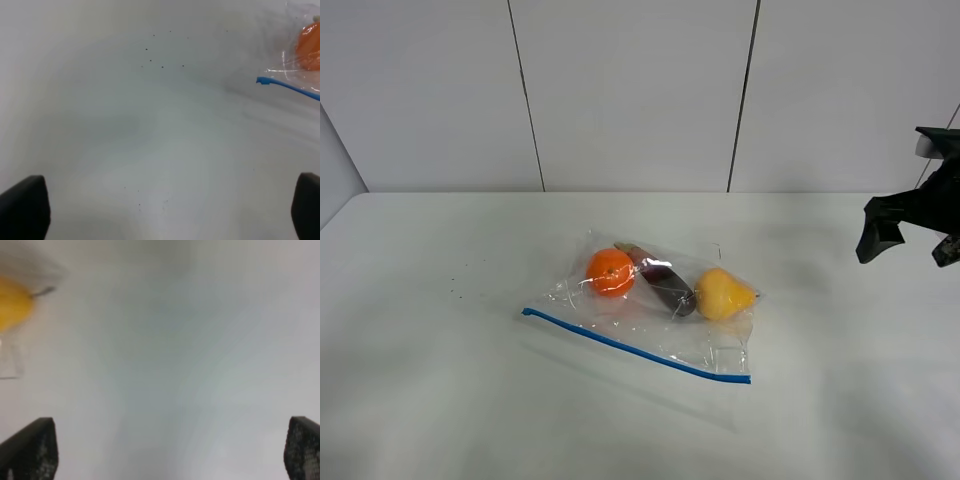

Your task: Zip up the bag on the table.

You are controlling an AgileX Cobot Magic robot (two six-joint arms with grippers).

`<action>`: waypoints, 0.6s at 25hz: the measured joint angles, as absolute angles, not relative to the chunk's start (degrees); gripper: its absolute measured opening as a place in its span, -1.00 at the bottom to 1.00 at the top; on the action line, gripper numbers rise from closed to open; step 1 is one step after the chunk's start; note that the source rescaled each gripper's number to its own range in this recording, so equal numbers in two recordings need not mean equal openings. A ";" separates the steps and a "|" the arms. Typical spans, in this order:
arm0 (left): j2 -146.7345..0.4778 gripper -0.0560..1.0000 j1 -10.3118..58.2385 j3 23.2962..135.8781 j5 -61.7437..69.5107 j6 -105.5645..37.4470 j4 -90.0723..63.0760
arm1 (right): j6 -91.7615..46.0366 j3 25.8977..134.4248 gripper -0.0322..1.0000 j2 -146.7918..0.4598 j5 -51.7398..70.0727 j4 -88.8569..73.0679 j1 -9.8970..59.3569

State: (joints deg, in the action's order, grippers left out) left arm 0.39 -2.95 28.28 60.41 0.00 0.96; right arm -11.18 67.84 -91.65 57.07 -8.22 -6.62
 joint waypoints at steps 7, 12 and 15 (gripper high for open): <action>0.39 1.00 -2.95 28.28 60.41 0.00 0.96 | -10.41 63.36 1.00 -86.53 53.61 -3.80 -6.62; 0.39 1.00 -2.95 28.28 60.41 0.00 0.96 | -11.46 57.36 1.00 -78.79 50.49 -3.73 -6.62; 0.39 1.00 -2.95 28.28 60.41 0.00 0.96 | -11.46 54.69 1.00 -74.97 49.27 -4.10 -6.62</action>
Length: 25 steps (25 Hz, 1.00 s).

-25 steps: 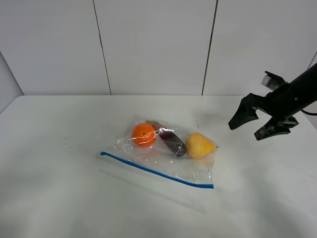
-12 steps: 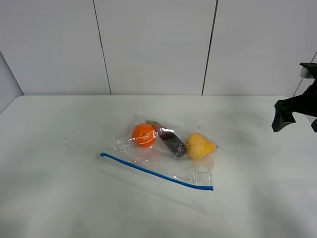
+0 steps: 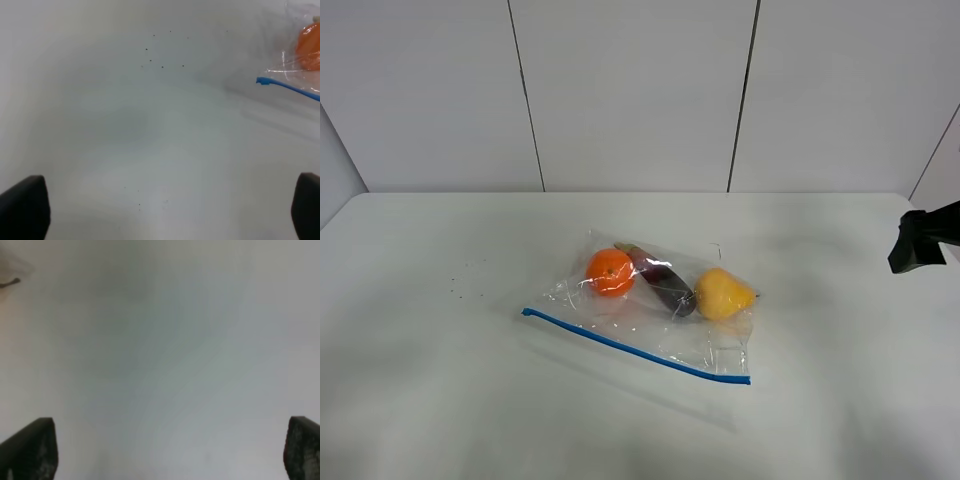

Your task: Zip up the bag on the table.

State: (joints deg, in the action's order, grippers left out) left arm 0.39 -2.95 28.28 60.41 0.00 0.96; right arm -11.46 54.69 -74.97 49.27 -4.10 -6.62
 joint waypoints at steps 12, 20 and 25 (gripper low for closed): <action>0.39 1.00 -2.95 28.28 60.41 0.00 0.96 | -12.63 47.15 1.00 -63.41 44.74 -5.48 -6.62; 0.39 1.00 -2.95 28.28 60.41 0.00 0.96 | -16.11 43.85 1.00 -56.34 43.36 -9.75 -6.08; 0.39 1.00 -2.95 28.28 60.41 0.00 0.96 | -17.12 40.40 1.00 -51.04 44.58 -9.28 -0.36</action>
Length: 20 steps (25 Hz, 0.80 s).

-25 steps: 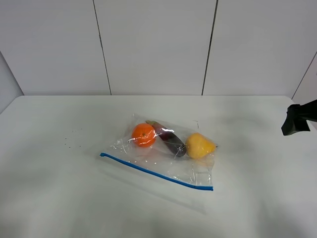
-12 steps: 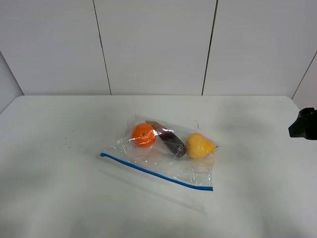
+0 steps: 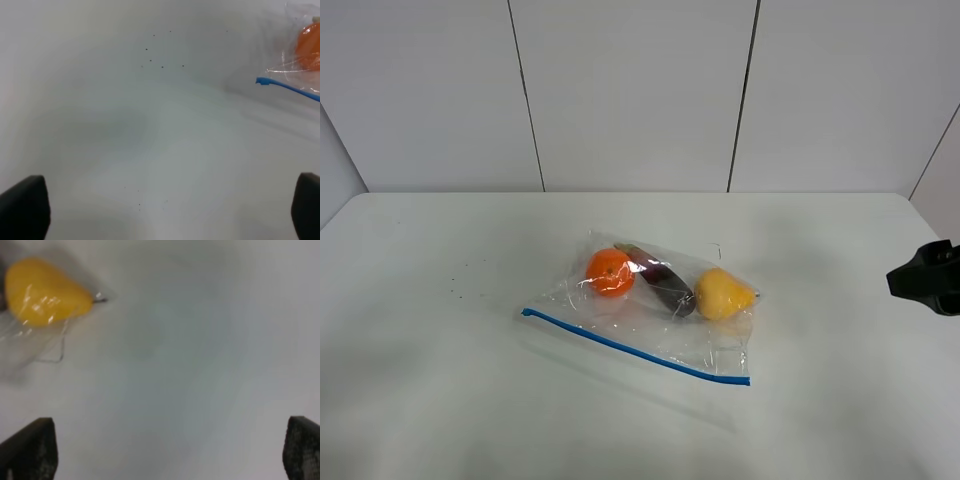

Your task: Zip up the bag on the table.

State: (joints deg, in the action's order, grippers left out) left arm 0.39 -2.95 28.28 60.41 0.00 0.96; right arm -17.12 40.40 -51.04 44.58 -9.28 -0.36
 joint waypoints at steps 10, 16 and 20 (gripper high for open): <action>0.39 1.00 -2.95 28.28 60.35 0.00 0.96 | -13.03 34.75 1.00 -38.89 44.91 -9.09 0.02; 0.39 1.00 -2.95 28.28 60.35 0.00 0.96 | -11.01 32.55 1.00 -31.43 48.37 -8.80 0.02; 0.39 1.00 -2.95 28.28 60.35 0.00 0.96 | -9.75 32.55 1.00 -26.47 51.24 -8.07 0.02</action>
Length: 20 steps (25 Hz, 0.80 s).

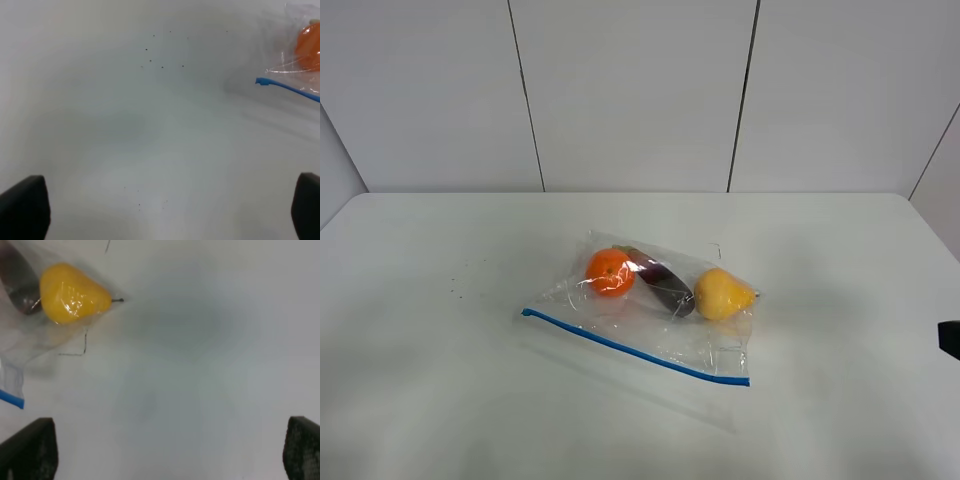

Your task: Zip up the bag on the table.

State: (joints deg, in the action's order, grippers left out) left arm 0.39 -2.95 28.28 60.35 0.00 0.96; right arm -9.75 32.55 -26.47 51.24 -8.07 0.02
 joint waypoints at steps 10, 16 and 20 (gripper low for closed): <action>0.39 1.00 -2.95 28.28 60.35 0.00 0.96 | -5.40 32.55 1.00 -12.64 54.71 -2.59 0.02; 0.39 1.00 -2.95 28.28 60.35 0.00 0.96 | -4.81 32.51 1.00 -4.43 54.93 -1.86 0.02; 0.39 1.00 -2.95 28.28 60.35 0.00 0.96 | -3.11 32.51 1.00 -0.51 54.93 -1.21 0.02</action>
State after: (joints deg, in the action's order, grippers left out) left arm 0.39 -2.95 28.28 60.35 0.00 0.96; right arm -3.11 32.51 -0.51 54.93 -1.21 0.02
